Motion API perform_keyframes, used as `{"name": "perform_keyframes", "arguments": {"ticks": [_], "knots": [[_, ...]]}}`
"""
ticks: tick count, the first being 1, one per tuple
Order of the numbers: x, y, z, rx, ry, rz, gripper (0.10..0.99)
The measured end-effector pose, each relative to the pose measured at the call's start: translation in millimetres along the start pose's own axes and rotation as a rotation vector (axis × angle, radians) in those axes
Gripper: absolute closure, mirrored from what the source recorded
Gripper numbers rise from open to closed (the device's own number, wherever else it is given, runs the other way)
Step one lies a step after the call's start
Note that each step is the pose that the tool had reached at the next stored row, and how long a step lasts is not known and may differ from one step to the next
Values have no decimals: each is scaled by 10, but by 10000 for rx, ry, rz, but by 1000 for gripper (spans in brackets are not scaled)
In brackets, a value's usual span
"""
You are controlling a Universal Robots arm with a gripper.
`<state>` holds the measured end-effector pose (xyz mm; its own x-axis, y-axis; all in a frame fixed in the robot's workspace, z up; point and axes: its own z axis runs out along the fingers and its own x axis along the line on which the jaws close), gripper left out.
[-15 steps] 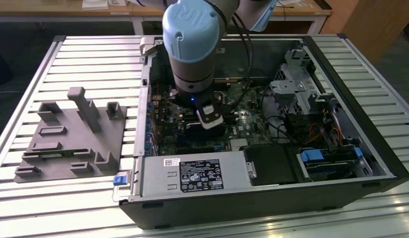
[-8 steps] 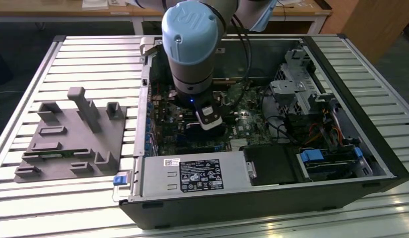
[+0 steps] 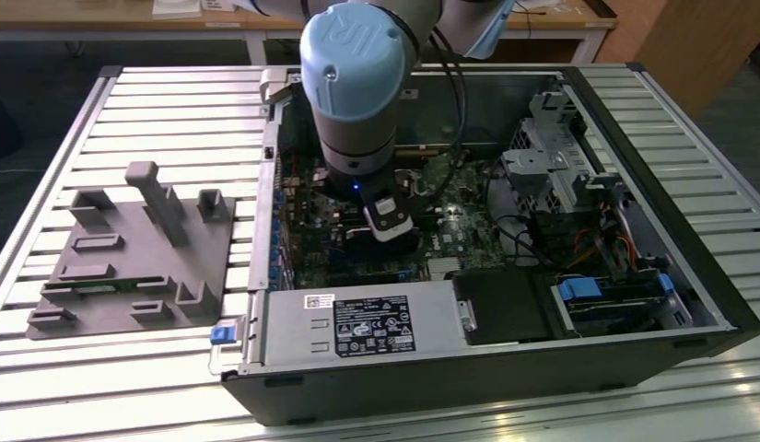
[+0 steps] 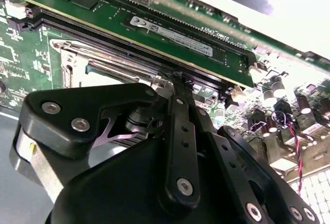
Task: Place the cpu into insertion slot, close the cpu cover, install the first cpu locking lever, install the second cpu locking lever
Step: 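Install the second cpu locking lever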
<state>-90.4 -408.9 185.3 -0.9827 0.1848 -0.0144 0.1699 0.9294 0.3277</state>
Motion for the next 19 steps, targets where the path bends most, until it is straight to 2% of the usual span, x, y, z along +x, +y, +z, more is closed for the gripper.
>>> {"name": "perform_keyframes", "arguments": {"ticks": [7, 10, 11, 12, 17, 19], "knots": [[-3, 64, -189, 6, -8, -4, 980], [-4, 84, -247, 27, -12, -6, 980], [-4, 89, -258, 72, -22, -8, 980], [-5, 93, -269, 163, -37, -14, 980], [-34, 106, -291, 755, -149, -30, 980], [-63, 111, -289, 829, -166, -16, 980]]}}
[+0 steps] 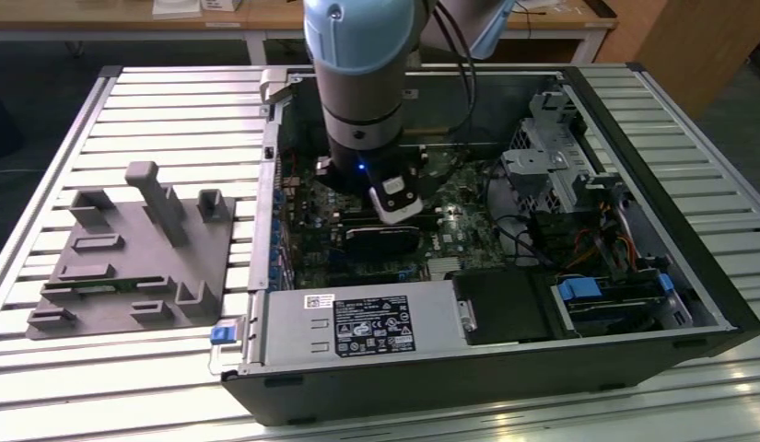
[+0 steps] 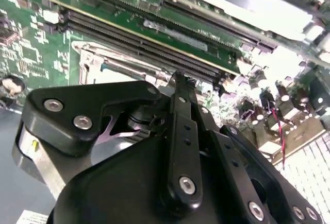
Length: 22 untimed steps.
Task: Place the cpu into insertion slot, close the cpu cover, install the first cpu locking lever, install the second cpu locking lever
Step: 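Install the second cpu locking lever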
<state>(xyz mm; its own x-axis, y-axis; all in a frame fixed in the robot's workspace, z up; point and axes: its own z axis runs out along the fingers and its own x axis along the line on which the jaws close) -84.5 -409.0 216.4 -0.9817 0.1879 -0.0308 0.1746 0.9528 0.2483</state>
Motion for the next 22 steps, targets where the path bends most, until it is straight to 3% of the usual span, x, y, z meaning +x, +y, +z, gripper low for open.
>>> {"name": "perform_keyframes", "arguments": {"ticks": [4, 8, 15, 22], "knots": [[-134, 47, 19, 21, 4, 8, 980], [-171, 152, 52, 97, -3, 5, 980], [-227, 269, 88, 471, -64, -22, 980], [-245, 447, 148, 787, -116, -45, 980]]}}
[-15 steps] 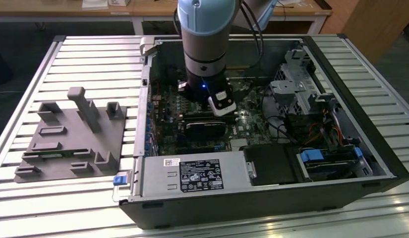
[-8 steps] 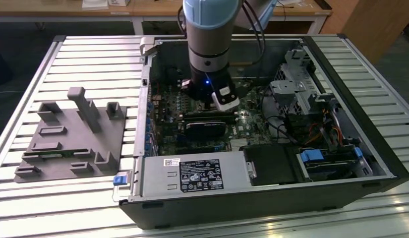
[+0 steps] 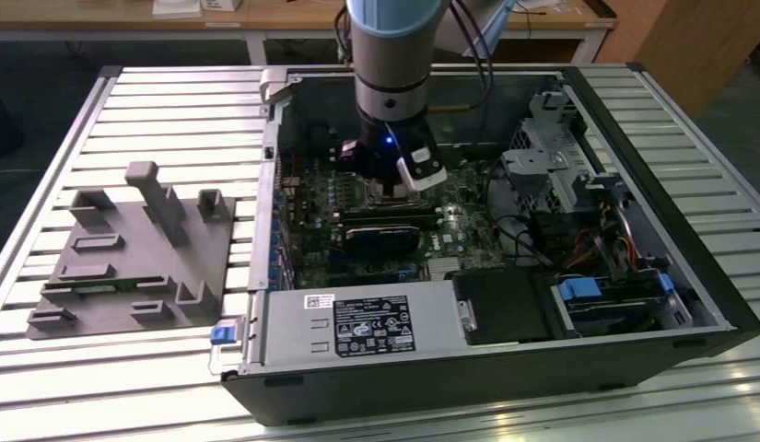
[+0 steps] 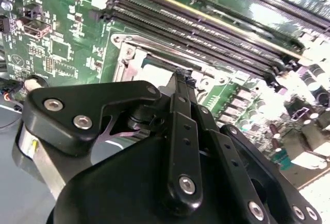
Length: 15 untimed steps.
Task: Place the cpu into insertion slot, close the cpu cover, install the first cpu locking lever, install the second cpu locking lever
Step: 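Install the second cpu locking lever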
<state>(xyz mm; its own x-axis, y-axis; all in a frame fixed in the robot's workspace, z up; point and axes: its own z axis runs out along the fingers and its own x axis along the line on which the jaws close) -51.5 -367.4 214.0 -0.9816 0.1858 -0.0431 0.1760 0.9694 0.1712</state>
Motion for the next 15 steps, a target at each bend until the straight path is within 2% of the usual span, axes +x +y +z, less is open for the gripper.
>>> {"name": "perform_keyframes", "arguments": {"ticks": [5, 9, 11, 15], "knots": [[-23, 115, 31, 259, -46, -19, 980], [-50, 201, 51, 418, -71, -32, 980], [-63, 226, 56, 458, -74, -34, 980], [-68, 230, 57, 462, -73, -33, 980]]}}
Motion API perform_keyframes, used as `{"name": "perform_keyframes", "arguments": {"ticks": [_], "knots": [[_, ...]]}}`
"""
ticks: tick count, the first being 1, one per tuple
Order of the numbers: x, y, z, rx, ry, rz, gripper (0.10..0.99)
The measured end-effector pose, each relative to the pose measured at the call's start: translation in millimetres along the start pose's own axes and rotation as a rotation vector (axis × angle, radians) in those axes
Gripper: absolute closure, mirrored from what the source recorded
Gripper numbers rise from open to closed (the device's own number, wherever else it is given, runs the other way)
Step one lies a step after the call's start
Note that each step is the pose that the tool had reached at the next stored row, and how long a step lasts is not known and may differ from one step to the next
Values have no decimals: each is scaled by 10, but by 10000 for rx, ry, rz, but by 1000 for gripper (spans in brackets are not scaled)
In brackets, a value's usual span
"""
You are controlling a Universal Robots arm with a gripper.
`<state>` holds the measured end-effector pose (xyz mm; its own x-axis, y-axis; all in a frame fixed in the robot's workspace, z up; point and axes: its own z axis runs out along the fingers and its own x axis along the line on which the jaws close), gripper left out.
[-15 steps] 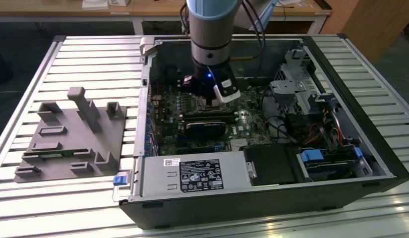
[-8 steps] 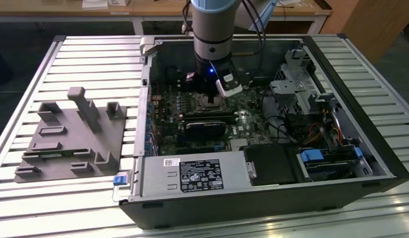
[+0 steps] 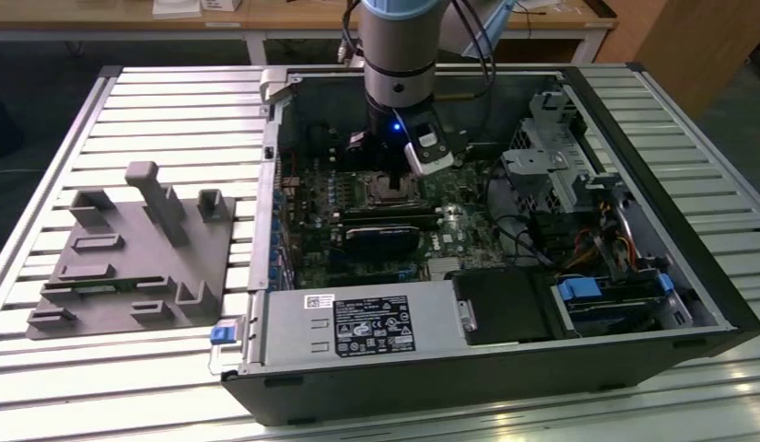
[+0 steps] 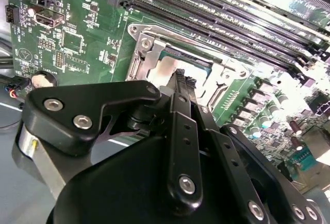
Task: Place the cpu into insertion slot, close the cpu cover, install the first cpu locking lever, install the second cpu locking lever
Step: 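Install the second cpu locking lever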
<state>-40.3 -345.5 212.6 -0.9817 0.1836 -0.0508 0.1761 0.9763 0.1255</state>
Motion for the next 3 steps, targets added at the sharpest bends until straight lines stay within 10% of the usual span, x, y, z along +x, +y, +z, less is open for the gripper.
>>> {"name": "perform_keyframes", "arguments": {"ticks": [3], "knots": [[-1, 0, 0, 0, 0, 0, 980]]}}
